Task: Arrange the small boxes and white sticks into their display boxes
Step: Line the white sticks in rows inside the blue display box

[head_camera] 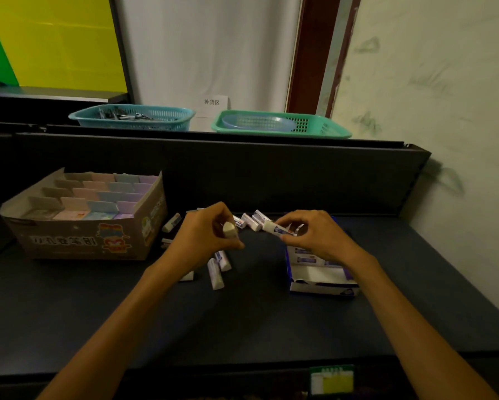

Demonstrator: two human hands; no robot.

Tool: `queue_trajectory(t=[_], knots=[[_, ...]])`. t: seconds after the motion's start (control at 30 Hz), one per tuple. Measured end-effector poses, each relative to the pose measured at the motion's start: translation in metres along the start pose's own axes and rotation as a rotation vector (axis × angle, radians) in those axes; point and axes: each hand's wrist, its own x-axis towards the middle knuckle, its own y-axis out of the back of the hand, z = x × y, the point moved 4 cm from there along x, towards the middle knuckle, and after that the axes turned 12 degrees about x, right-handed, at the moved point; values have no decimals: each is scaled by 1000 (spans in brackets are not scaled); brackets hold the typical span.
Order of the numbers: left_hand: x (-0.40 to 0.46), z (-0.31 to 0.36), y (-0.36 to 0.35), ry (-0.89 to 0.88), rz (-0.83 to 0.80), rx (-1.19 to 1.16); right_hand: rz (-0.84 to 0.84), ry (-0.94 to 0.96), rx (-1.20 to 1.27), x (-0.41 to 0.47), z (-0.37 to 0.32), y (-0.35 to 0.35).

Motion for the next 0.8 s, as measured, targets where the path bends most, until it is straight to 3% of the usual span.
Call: queue_trajectory(t=[0.8], knots=[[27, 64, -59, -100, -216, -123, 19, -75, 59, -47, 51, 55]])
